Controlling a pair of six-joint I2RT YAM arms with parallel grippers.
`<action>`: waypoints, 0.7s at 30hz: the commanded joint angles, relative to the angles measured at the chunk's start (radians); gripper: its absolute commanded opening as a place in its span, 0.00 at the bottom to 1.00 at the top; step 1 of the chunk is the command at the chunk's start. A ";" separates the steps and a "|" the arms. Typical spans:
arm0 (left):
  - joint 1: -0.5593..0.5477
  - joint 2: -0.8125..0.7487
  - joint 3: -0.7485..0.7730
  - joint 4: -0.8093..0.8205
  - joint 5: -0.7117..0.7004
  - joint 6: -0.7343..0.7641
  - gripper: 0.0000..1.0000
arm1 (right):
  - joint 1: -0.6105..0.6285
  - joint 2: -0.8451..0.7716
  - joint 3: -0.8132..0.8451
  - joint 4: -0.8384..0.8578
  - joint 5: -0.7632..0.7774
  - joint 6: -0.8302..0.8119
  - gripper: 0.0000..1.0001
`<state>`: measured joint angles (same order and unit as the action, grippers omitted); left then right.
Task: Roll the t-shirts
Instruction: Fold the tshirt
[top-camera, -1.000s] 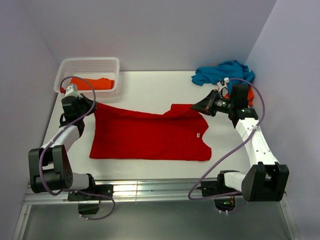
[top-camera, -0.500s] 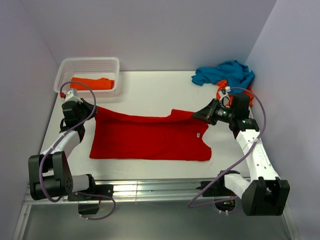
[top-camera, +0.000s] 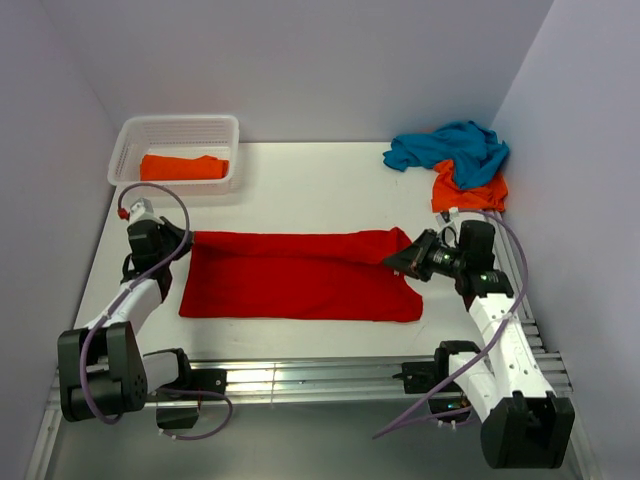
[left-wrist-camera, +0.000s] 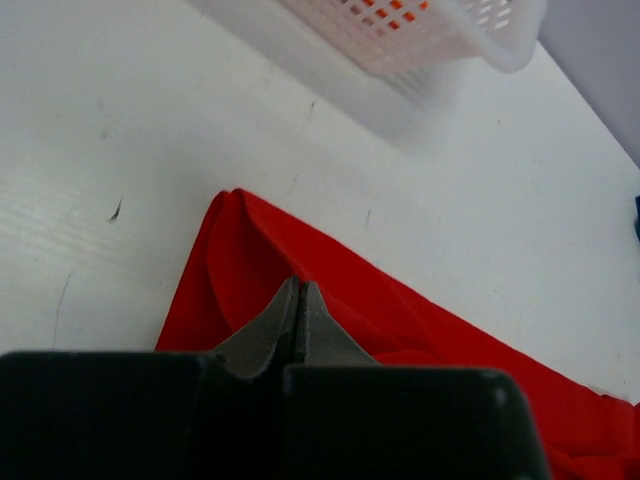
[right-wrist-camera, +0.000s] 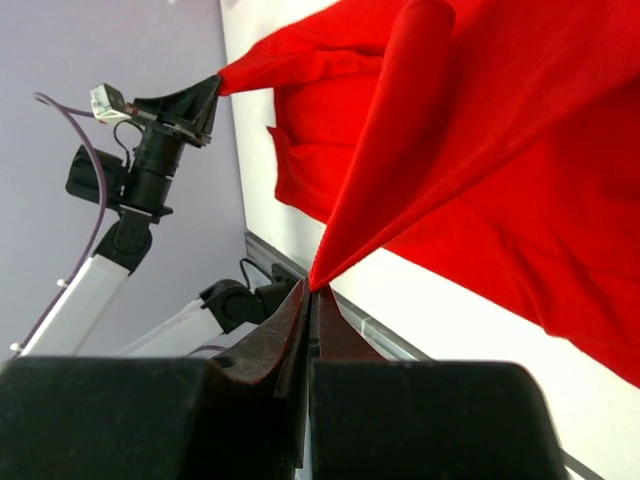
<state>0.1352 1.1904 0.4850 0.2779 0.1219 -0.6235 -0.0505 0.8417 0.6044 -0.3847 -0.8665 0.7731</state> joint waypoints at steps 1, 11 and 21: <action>0.004 -0.031 -0.023 -0.008 -0.033 -0.035 0.00 | -0.006 -0.064 -0.052 0.006 0.012 0.023 0.00; 0.004 -0.069 -0.083 -0.083 -0.088 -0.094 0.00 | -0.006 -0.193 -0.195 -0.079 0.060 0.049 0.00; 0.004 -0.132 -0.108 -0.169 -0.117 -0.117 0.02 | -0.006 -0.291 -0.314 -0.229 0.167 0.075 0.00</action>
<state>0.1364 1.0966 0.3767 0.1310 0.0269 -0.7242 -0.0509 0.5819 0.3145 -0.5468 -0.7532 0.8303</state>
